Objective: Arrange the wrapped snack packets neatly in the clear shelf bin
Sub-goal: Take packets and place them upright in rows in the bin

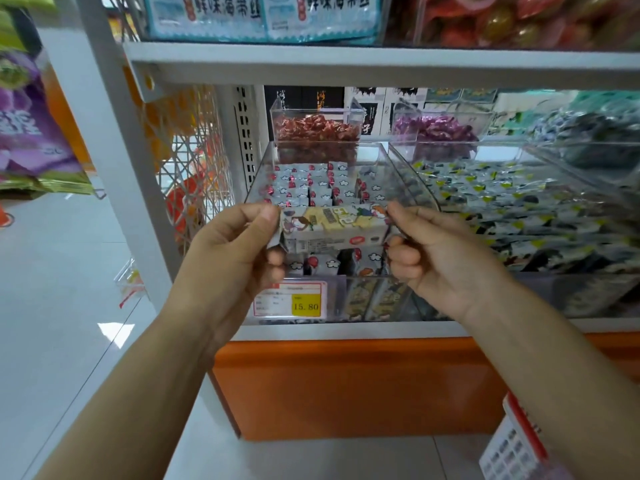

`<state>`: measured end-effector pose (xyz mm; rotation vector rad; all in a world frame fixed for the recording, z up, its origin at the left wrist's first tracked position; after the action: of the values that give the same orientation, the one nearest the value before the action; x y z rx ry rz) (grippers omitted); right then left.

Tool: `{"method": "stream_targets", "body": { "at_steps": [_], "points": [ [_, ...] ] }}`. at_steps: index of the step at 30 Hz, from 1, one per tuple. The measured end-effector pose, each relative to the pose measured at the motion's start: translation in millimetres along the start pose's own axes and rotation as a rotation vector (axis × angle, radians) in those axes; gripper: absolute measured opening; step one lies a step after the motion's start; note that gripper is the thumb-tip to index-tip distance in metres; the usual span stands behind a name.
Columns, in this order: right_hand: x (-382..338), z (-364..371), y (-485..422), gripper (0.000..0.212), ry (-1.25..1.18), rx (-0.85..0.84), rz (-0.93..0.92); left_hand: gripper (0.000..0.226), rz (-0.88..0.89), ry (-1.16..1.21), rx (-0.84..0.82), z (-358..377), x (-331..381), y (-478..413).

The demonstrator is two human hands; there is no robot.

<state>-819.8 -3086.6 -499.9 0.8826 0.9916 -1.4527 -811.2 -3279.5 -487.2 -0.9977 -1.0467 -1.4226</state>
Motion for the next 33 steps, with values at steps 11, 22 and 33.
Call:
{"method": "stream_targets", "body": {
  "at_steps": [11, 22, 33],
  "points": [
    [21, 17, 7, 0.013, -0.476, 0.004, 0.288, 0.013, -0.141, 0.249, -0.009, -1, -10, -3],
    [-44, 19, 9, 0.013, 0.416, -0.151, -0.522, 0.035, 0.018, -0.126, -0.023, 5, 4, 5],
    [-29, 19, 4, 0.009, 0.428, -0.147, -0.405, 0.046, 0.119, -0.243, -0.124, 12, 12, 8]
  ]
}}
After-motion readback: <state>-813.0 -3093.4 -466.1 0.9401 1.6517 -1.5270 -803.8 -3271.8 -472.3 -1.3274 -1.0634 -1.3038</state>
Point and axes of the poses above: each hand's wrist, its own y-axis away from the middle knuckle, its own z-axis out of the palm, x = y × z, the point moved 10 cm from there along -y, towards the middle knuckle, and after that the axes turned 11 degrees about -z, right-handed, at the moved point
